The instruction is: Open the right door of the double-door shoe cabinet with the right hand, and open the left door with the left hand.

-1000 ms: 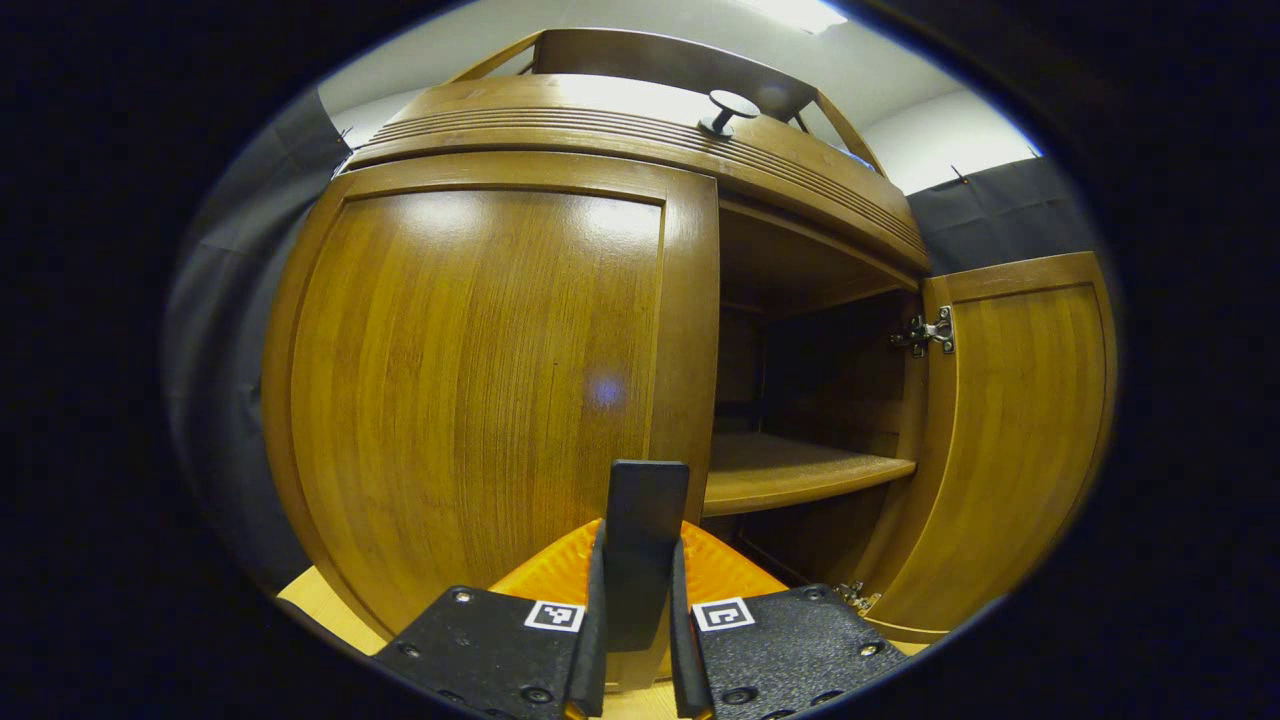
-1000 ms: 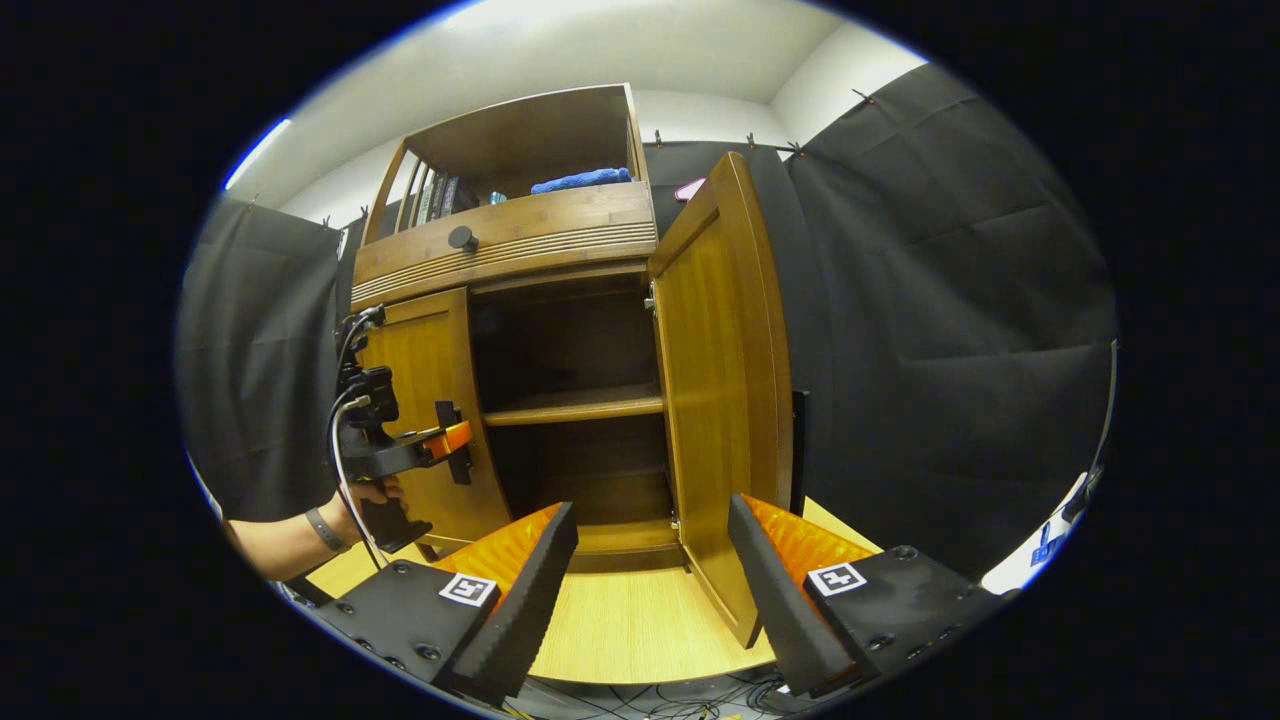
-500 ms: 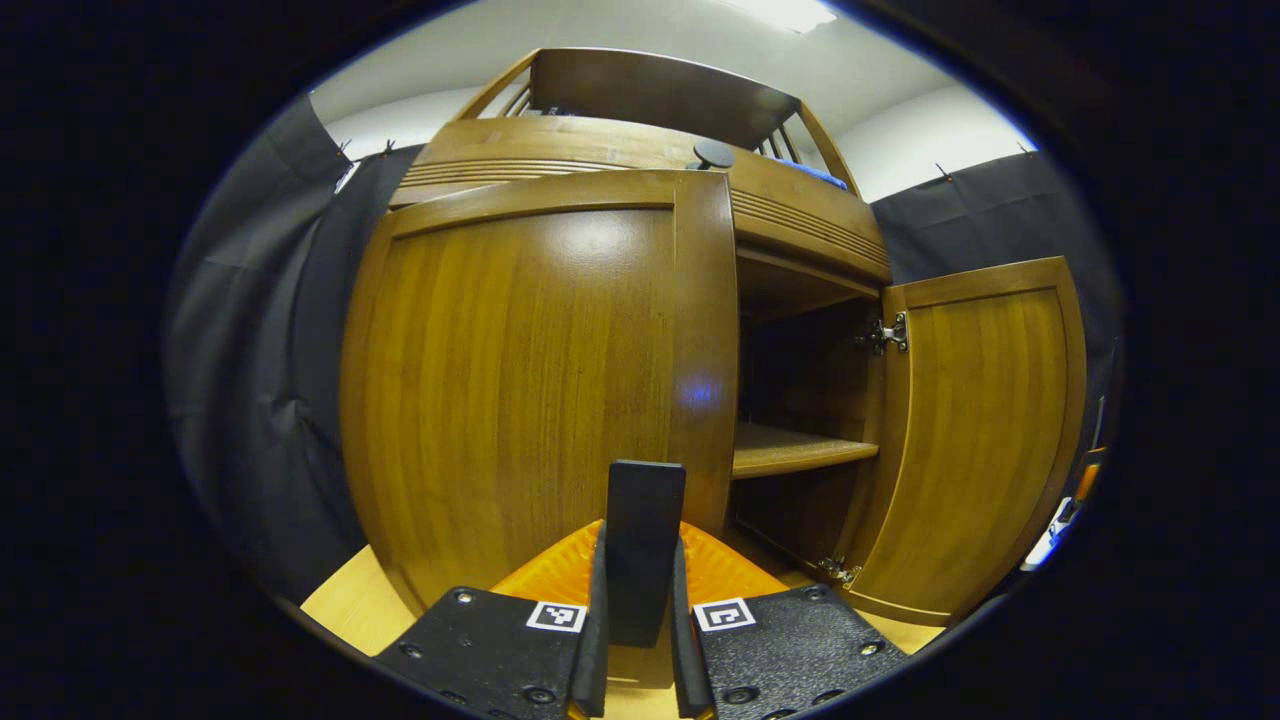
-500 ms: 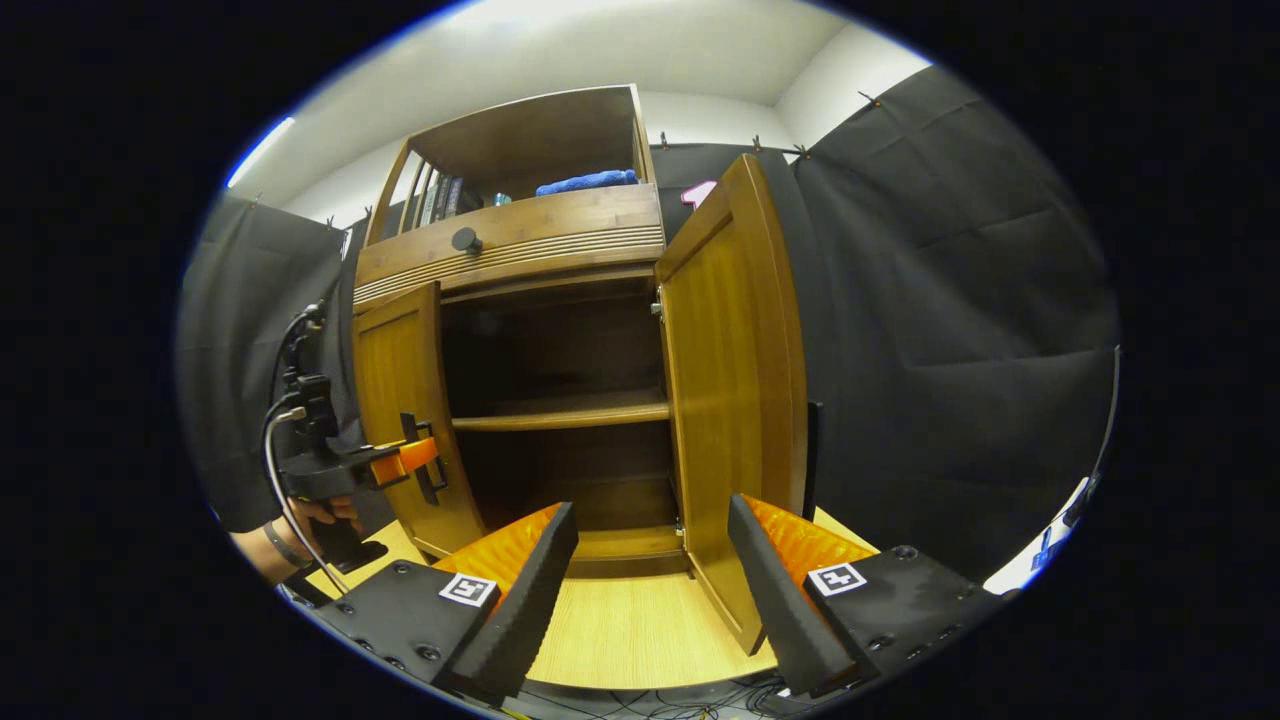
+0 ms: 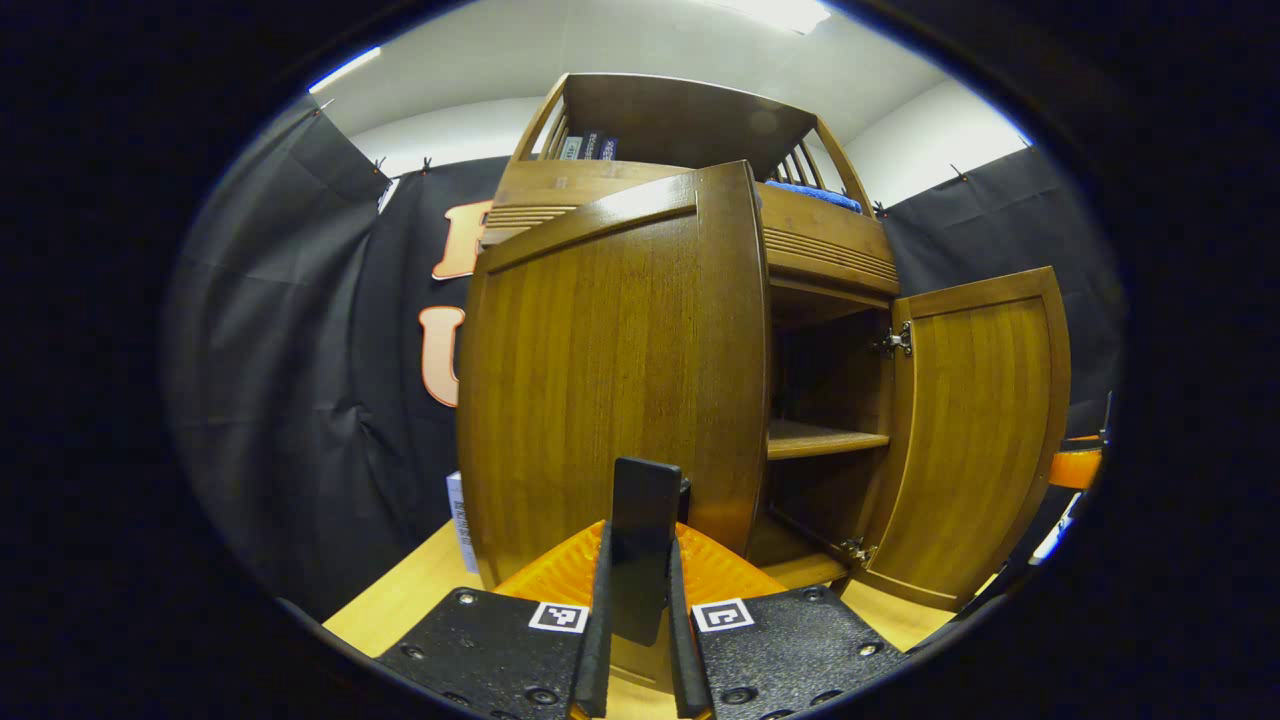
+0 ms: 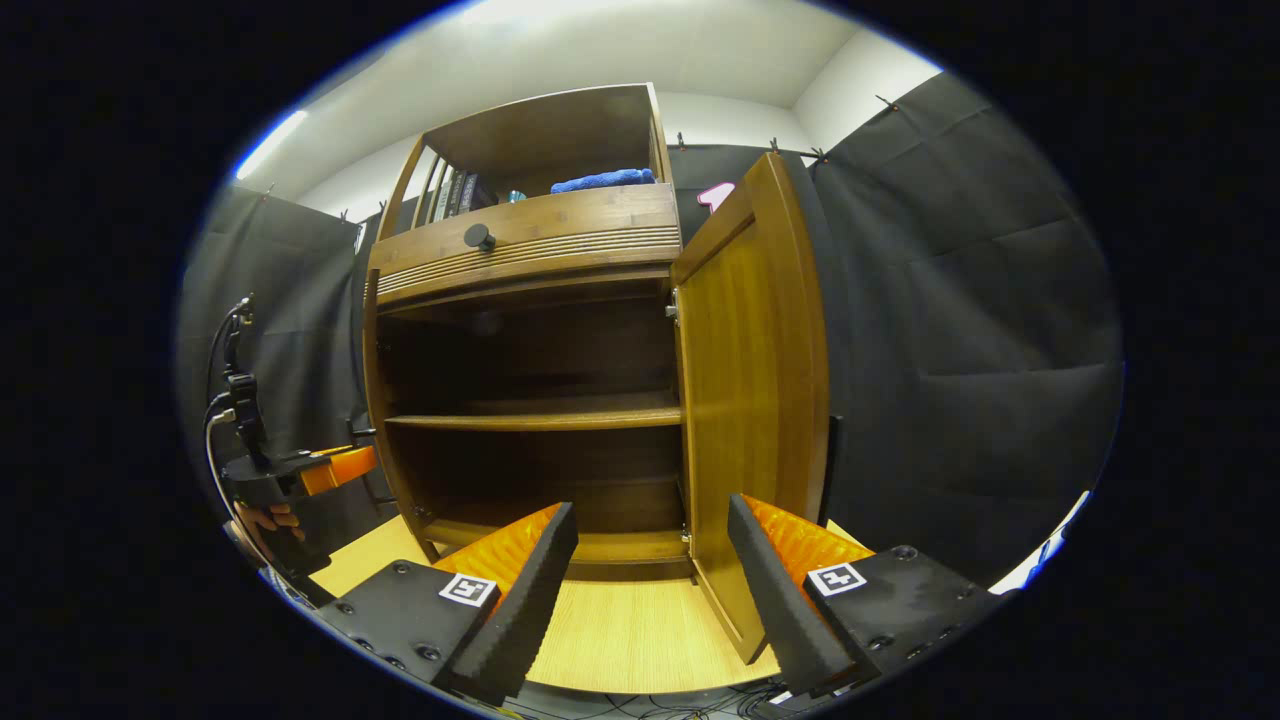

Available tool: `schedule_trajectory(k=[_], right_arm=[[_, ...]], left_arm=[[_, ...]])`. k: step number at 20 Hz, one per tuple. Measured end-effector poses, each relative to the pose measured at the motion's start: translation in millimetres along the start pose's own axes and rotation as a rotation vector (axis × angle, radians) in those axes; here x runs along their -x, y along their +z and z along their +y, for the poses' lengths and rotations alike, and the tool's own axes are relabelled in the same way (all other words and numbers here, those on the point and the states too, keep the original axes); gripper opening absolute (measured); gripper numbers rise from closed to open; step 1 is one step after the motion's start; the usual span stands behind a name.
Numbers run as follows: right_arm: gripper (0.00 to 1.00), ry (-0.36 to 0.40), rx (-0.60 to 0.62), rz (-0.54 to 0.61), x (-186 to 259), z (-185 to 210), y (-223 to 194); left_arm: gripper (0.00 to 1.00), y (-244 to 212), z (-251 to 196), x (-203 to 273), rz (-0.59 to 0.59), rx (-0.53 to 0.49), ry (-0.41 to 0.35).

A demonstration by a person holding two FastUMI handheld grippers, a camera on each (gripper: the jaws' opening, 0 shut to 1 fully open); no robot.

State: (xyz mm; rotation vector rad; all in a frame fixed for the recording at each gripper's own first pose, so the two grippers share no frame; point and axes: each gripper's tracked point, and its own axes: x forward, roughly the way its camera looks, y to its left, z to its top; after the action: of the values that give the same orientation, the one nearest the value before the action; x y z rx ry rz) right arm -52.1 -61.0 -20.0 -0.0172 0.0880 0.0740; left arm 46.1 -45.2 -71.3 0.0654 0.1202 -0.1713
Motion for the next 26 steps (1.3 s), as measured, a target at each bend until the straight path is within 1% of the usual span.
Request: schedule_trajectory(k=[3,4,5,7,8,9,10,13,15,16,17,18,19,20,21,22,23,24,26], right_arm=[[0.98,0.03,-0.008,0.003,-9.0,7.5,-2.8],[0.89,0.043,-0.009,0.004,-12.3,11.4,-1.8],[0.89,0.056,-0.008,0.004,-14.7,15.5,-2.2],[0.89,0.075,0.0,0.004,-21.5,21.6,-2.1],[1.0,0.084,0.002,0.003,-23.9,23.8,-1.4],[0.94,0.091,0.001,0.003,-26.5,25.7,-0.8],[0.89,0.1,-0.002,0.001,-28.9,28.5,-0.4],[0.89,0.123,-0.008,0.003,-35.2,37.0,-0.9],[0.89,0.13,-0.003,0.004,-38.8,39.5,-2.0],[0.98,0.133,-0.001,0.005,-40.8,39.6,-0.1],[0.98,0.135,0.002,0.005,-41.7,40.6,-0.6],[0.98,0.135,0.004,0.003,-42.6,40.9,0.7],[0.98,0.133,0.004,0.001,-43.0,40.1,0.9],[0.98,0.132,0.001,0.0,-43.8,39.9,1.9],[0.98,0.13,-0.002,-0.003,-43.3,38.6,2.4],[0.98,0.126,-0.005,-0.007,-43.8,38.0,4.5],[0.98,0.12,-0.005,-0.007,-43.6,36.6,4.7],[0.98,0.114,-0.003,-0.006,-43.7,34.1,5.3],[0.98,0.101,0.001,-0.01,-42.9,30.9,7.4]], left_arm=[[0.23,4.3,22.2,19.8,-0.003,-0.013,0.058],[0.24,5.7,29.4,26.0,-0.006,-0.016,0.074],[0.23,6.3,36.4,31.4,-0.009,-0.019,0.088],[0.24,9.9,52.3,42.4,-0.012,-0.023,0.118],[0.22,14.8,62.0,46.8,-0.02,-0.026,0.134],[0.23,19.8,72.0,51.1,-0.03,-0.03,0.155],[0.22,20.7,79.3,53.4,-0.03,-0.04,0.17],[0.17,21.0,94.9,61.3,-0.026,-0.048,0.195],[0.15,22.4,106.0,67.3,-0.023,-0.04,0.181],[0.14,22.4,111.3,69.1,-0.018,-0.025,0.165],[0.1,21.8,118.1,68.7,-0.014,-0.009,0.147],[0.14,20.5,124.4,69.4,-0.007,0.007,0.133],[0.14,18.2,132.1,71.0,0.007,0.013,0.125],[0.14,18.7,145.0,72.9,0.005,0.011,0.142],[0.11,18.8,156.5,74.6,0.001,0.011,0.154],[0.14,17.3,164.7,75.3,0.005,0.023,0.152],[0.1,16.9,165.2,74.3,0.004,0.039,0.138],[0.22,17.7,162.5,74.9,0.003,0.049,0.117],[0.22,19.0,164.6,71.1,-0.002,0.033,0.09]])
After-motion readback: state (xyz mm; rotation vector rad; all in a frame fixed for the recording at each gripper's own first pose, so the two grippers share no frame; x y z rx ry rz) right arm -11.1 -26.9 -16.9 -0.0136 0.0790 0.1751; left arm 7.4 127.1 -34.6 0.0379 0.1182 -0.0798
